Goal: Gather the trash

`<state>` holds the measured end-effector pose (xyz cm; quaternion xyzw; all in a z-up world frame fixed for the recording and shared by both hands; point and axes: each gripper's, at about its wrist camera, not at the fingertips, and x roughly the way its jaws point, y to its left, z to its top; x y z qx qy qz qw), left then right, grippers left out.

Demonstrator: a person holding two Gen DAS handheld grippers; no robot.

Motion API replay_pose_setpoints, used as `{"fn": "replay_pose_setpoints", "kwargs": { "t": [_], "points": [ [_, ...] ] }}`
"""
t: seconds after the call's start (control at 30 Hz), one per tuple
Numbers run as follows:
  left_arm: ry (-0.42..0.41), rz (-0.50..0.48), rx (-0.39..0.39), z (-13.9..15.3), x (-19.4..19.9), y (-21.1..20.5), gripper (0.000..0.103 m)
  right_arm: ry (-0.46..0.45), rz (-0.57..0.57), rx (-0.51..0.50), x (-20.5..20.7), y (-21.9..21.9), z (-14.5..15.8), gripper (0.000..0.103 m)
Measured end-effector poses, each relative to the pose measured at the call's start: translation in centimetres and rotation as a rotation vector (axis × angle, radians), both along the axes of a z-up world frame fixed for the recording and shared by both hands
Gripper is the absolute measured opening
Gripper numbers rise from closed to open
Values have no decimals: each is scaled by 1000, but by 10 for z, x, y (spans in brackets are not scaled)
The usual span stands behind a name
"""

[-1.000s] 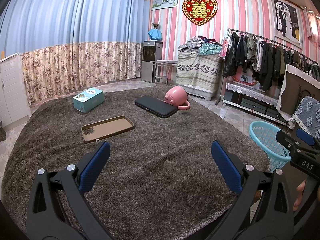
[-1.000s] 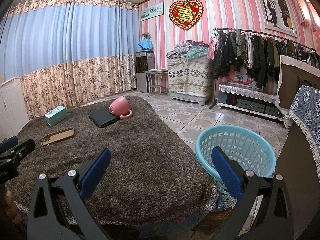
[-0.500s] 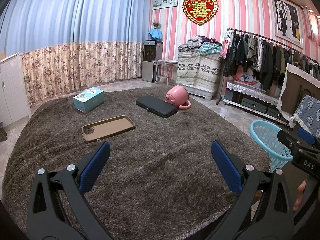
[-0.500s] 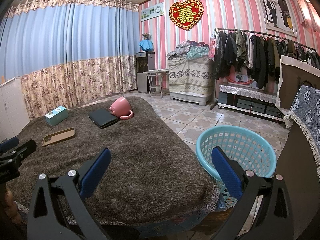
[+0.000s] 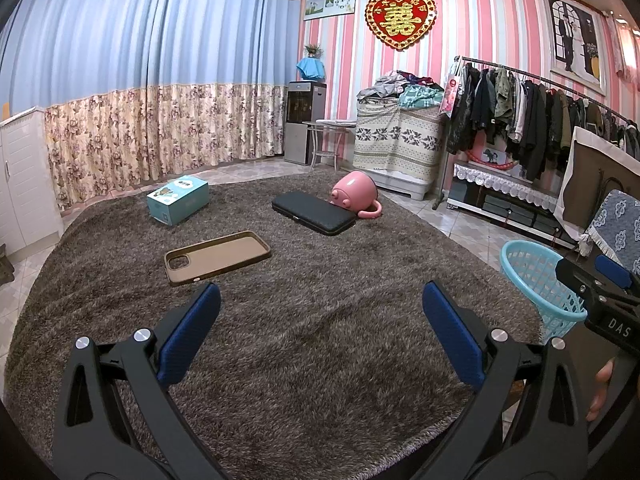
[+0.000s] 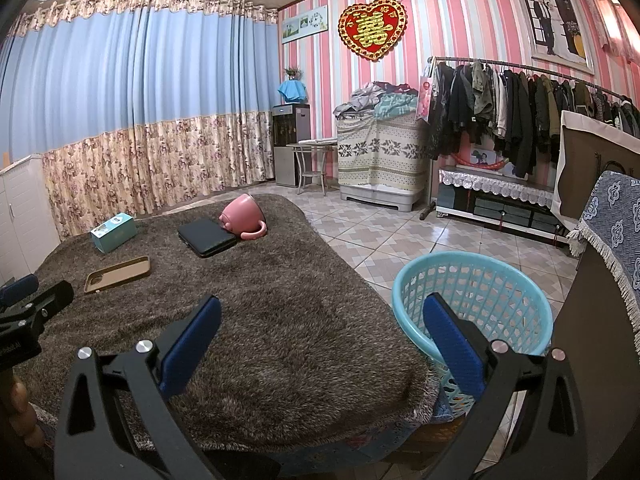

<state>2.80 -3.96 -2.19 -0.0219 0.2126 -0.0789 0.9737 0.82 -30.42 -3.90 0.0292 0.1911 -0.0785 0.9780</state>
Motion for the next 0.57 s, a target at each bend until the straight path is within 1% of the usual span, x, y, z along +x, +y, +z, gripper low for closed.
{"fn": "replay_pose_setpoints", "kwargs": {
  "t": [0.57],
  "points": [
    [-9, 2, 12, -1, -2, 5, 98, -1, 0, 1, 0, 0, -1, 99]
  ]
}}
